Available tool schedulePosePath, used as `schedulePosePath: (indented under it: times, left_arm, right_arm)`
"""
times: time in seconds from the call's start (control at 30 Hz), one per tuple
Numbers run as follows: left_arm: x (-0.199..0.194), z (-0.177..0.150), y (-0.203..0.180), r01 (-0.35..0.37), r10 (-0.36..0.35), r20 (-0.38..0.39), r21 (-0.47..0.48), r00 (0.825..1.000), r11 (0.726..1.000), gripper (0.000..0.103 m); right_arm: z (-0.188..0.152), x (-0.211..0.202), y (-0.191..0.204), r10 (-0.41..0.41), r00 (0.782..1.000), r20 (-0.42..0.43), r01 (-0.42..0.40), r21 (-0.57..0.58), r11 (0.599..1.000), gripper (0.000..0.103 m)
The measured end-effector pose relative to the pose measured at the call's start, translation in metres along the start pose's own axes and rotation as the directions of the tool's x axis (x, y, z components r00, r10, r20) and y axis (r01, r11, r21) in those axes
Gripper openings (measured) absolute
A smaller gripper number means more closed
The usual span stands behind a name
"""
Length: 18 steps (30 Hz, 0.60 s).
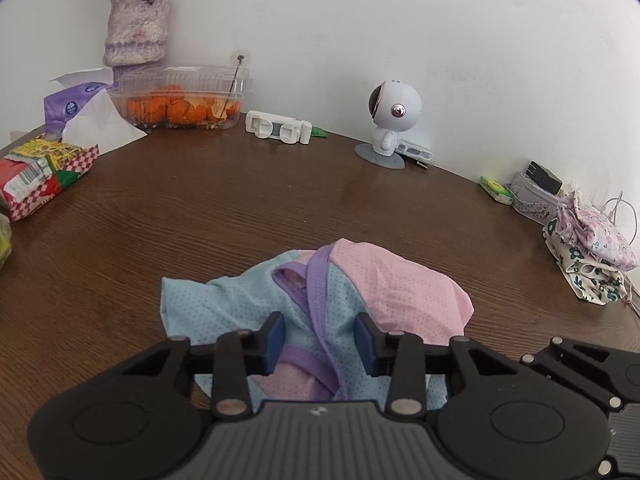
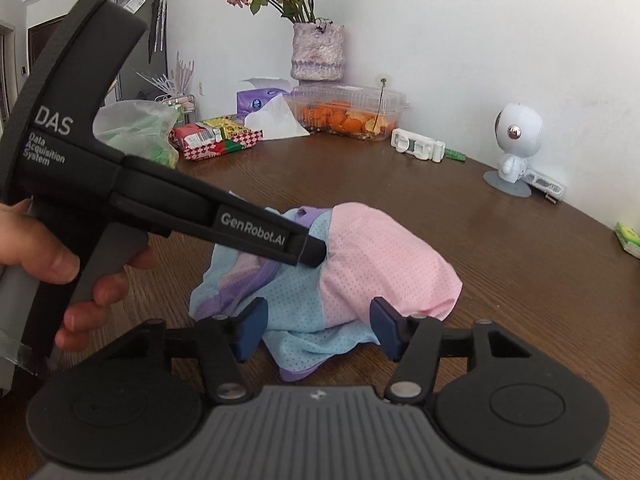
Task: Fold clothes
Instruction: 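Close the left tool on the purple trim while the right tool grasps the garment, then lift the garment with both tools and spread it flat on the table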
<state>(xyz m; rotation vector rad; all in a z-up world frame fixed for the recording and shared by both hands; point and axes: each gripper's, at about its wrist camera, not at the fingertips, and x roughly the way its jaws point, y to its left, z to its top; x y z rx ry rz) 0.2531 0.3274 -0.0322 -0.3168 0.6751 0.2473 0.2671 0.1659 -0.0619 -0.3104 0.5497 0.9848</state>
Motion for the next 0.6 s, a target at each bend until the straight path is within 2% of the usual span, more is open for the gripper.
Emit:
schedulePosePath:
  times: [0.1, 0.17, 0.3, 0.5, 0.53, 0.57, 0.6]
  left_arm:
    - [0.0, 0.002, 0.005, 0.022, -0.022, 0.009, -0.015, 1.0, 1.0, 0.017]
    - [-0.002, 0.004, 0.006, 0.032, -0.032, 0.019, -0.02, 0.999, 0.999, 0.014]
    - [-0.007, 0.005, 0.005, 0.027, -0.027, 0.042, -0.013, 0.999, 1.0, 0.014]
    - [-0.002, 0.004, -0.002, 0.019, -0.019, 0.024, 0.017, 1.0, 1.0, 0.013]
    - [-0.001, 0.004, -0.003, 0.018, -0.018, 0.019, 0.02, 1.0, 1.0, 0.01]
    - [-0.002, 0.004, -0.005, 0.024, -0.024, 0.02, 0.028, 1.0, 0.999, 0.003]
    - [-0.005, 0.004, -0.007, 0.034, -0.035, 0.028, 0.038, 0.999, 0.999, 0.002]
  right_arm:
    - [-0.002, 0.004, -0.002, 0.011, 1.0, -0.017, -0.011, 0.015, 1.0, 0.049]
    - [-0.003, 0.006, -0.003, 0.019, 0.999, -0.028, -0.018, 0.025, 1.0, 0.037]
    - [-0.006, 0.011, -0.005, 0.034, 0.998, -0.05, -0.032, 0.045, 0.998, 0.036]
    - [-0.007, 0.014, -0.004, 0.037, 0.998, -0.058, -0.036, 0.033, 0.999, 0.036]
    - [-0.007, 0.014, -0.003, 0.038, 0.998, -0.059, -0.036, 0.03, 0.999, 0.033]
    - [-0.007, 0.015, -0.003, 0.04, 0.997, -0.06, -0.038, 0.028, 0.999, 0.027]
    - [-0.006, 0.014, -0.003, 0.046, 0.997, -0.058, -0.045, 0.028, 0.999, 0.022]
